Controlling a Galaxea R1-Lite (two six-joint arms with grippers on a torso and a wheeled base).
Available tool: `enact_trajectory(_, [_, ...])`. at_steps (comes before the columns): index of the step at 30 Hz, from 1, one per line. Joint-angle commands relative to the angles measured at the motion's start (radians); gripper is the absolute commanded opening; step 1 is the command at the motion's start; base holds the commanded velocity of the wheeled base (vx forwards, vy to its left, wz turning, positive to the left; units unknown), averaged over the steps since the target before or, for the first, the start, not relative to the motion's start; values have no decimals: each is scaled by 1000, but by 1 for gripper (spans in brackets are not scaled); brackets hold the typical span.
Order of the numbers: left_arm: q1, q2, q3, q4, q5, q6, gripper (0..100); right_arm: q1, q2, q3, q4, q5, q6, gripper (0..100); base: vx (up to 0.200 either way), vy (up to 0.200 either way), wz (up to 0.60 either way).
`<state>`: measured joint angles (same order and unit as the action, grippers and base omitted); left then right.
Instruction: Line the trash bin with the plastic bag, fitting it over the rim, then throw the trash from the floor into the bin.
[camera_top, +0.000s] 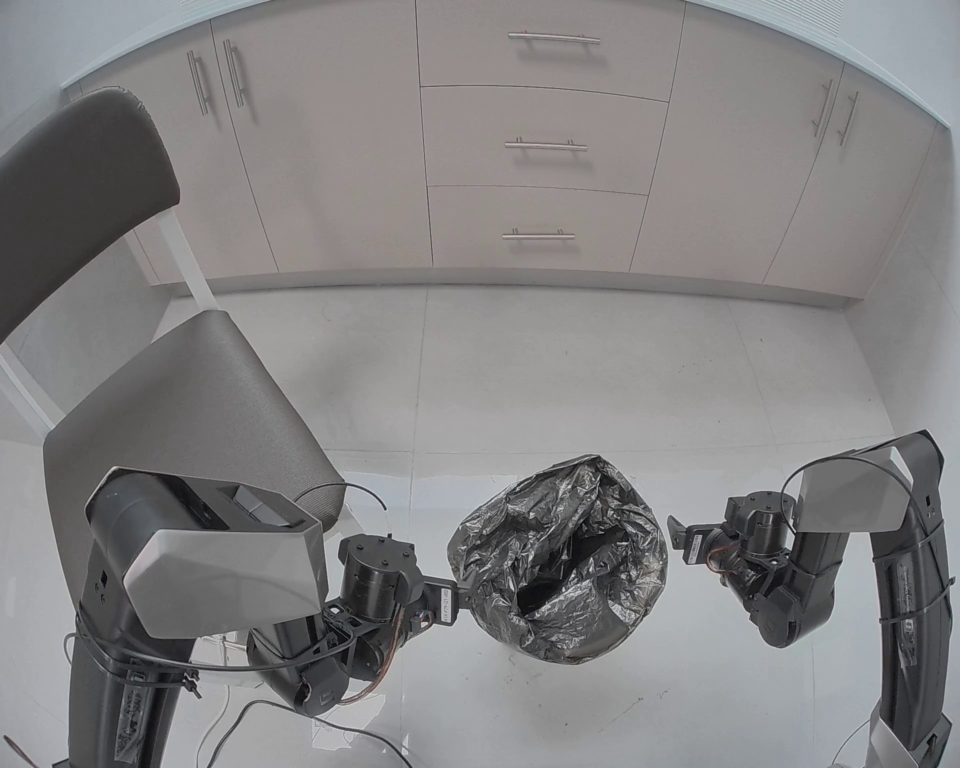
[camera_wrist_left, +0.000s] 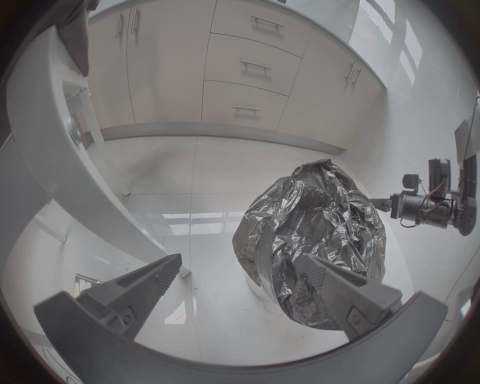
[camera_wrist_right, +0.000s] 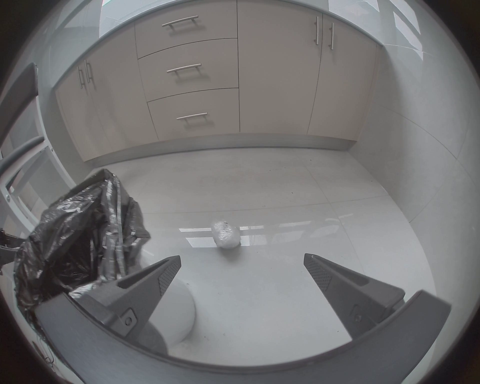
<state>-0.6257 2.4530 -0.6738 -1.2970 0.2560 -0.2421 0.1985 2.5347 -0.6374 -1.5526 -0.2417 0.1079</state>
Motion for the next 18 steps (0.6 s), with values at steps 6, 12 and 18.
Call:
enact_trajectory(6, [0,1,0,-1,2,0,100,116,-220,116,-18,1,27,100,0,0,0])
enact_trajectory(12, [0,1,0,-1,2,0,100,164,-172,74,-18,1,18,100,0,0,0])
enact_trajectory(18, [0,0,2,-1,0,0,100,148,-82,-33,11,1,16,100,0,0,0])
